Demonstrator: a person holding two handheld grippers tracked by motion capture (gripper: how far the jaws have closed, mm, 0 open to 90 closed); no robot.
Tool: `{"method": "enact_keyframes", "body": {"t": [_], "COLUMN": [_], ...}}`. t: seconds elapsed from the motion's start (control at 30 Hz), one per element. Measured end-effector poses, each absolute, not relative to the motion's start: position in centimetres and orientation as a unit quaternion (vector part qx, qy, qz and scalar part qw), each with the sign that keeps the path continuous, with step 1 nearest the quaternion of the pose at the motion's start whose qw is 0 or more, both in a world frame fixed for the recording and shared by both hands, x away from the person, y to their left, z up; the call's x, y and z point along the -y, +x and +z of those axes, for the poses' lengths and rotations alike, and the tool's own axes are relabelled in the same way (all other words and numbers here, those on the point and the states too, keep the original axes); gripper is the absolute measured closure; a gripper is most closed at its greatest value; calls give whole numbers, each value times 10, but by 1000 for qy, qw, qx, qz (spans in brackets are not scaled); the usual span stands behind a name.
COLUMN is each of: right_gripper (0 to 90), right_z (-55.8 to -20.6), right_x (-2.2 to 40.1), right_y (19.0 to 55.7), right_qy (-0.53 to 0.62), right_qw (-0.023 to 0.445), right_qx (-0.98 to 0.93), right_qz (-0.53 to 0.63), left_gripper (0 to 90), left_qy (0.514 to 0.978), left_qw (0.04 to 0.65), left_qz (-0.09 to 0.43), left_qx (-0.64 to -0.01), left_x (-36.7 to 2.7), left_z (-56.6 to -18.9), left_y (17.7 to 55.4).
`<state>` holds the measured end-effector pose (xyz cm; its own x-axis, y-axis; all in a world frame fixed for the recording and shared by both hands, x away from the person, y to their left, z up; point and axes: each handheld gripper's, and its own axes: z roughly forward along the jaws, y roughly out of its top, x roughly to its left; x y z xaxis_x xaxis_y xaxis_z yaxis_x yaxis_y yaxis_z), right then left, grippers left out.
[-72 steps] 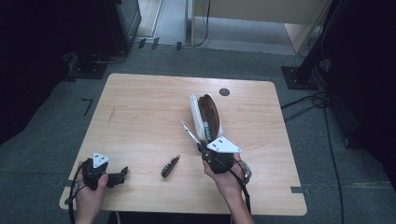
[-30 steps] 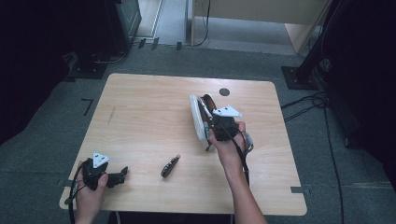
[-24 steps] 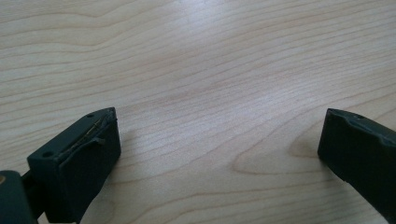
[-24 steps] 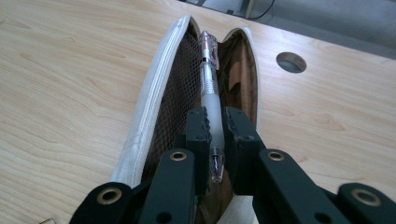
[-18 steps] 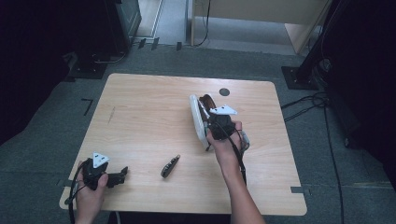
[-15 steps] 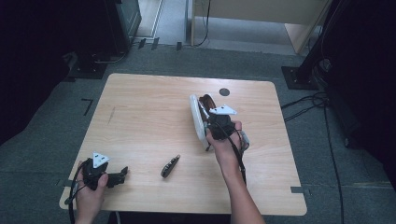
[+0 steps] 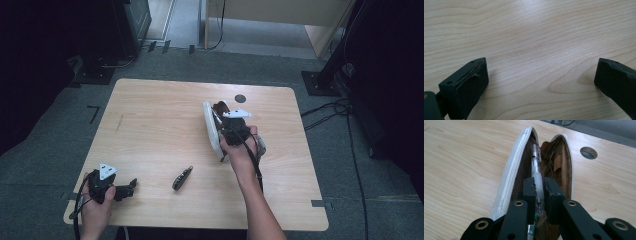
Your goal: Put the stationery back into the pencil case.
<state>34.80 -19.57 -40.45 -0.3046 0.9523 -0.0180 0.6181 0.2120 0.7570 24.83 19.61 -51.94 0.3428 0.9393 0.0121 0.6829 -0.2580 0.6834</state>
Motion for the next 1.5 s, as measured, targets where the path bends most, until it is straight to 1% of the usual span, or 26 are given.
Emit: {"method": "enact_keyframes", "body": {"t": [0.37,0.77,0.83,0.87,1.0,1.07,1.23,1.3,1.33,1.37,1.4,1.43,1.47,1.5], "right_gripper": [808,798,785,749,739,720,641,574,523,448,448,410,349,349], "right_z": [-401,-411,-412,-412,-410,-408,-398,-393,-393,-392,-392,-393,-396,-396], "right_x": [197,190,191,193,196,197,200,201,201,200,200,199,198,198], "right_y": [348,354,355,355,352,350,339,332,329,319,319,315,307,307], "right_qy": [540,535,536,536,535,532,530,528,527,524,524,525,525,525], "right_qw": [262,267,267,274,278,282,282,280,279,277,277,277,274,274], "right_qx": [-733,-738,-737,-733,-729,-726,-718,-715,-712,-709,-709,-707,-706,-706], "right_qz": [320,313,313,315,324,332,354,364,370,383,383,384,389,389], "left_gripper": [0,0,0,0,0,0,0,0,0,0,0,0,0,0], "left_qy": [763,763,763,763,763,763,763,763,763,763,763,763,763,763], "left_qw": [298,298,298,298,298,298,299,298,298,298,298,299,298,298], "left_qz": [215,215,215,215,215,215,215,215,216,216,216,216,216,216], "left_qx": [-531,-531,-531,-531,-531,-531,-531,-531,-531,-531,-531,-532,-531,-532], "left_x": [-196,-196,-196,-196,-196,-196,-196,-196,-196,-196,-196,-196,-196,-196], "left_z": [-519,-519,-519,-519,-519,-519,-519,-519,-519,-519,-519,-519,-519,-519], "left_y": [248,248,248,248,248,248,248,248,248,248,248,248,248,248]}}
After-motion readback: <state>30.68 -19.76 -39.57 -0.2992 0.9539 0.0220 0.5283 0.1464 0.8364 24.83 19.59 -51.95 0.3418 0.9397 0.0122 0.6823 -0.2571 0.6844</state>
